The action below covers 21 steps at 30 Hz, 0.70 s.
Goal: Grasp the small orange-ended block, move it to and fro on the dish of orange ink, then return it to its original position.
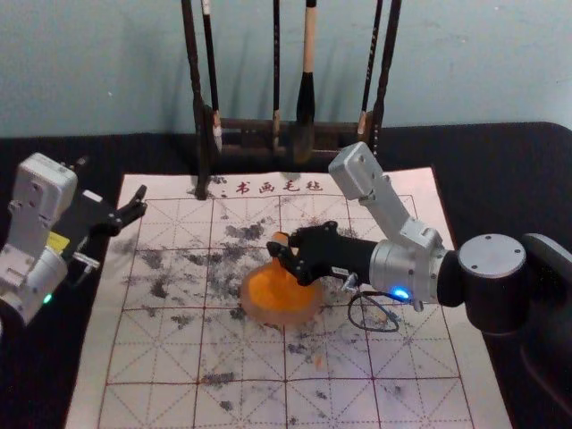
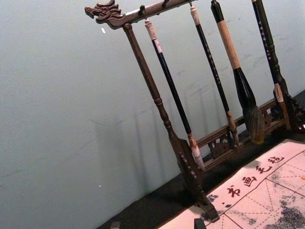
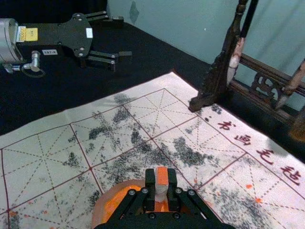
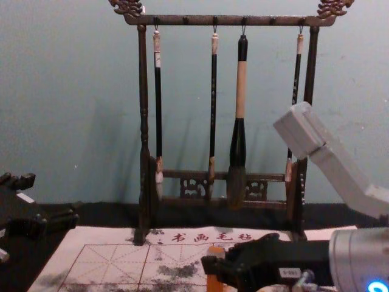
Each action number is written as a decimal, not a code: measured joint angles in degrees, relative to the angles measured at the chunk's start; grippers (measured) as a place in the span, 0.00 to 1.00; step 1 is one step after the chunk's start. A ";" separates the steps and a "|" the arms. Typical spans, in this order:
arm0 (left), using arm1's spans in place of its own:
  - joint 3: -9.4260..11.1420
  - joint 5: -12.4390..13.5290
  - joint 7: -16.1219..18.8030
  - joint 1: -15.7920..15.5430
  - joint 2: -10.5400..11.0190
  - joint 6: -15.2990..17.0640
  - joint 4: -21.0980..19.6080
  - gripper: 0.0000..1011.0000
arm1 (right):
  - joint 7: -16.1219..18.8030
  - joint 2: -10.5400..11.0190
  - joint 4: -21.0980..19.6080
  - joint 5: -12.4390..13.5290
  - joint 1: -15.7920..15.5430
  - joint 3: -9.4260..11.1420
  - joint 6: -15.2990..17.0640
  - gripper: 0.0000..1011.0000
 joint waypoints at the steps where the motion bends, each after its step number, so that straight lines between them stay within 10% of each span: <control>1: 0.00 0.00 0.00 0.00 0.00 0.00 0.00 0.99 | -0.04 0.12 -0.15 -0.01 -0.12 0.10 0.00 0.11; 21: 0.00 0.00 0.00 0.00 0.00 0.00 0.00 0.99 | -0.04 3.56 -5.52 0.85 -3.77 2.05 1.27 0.11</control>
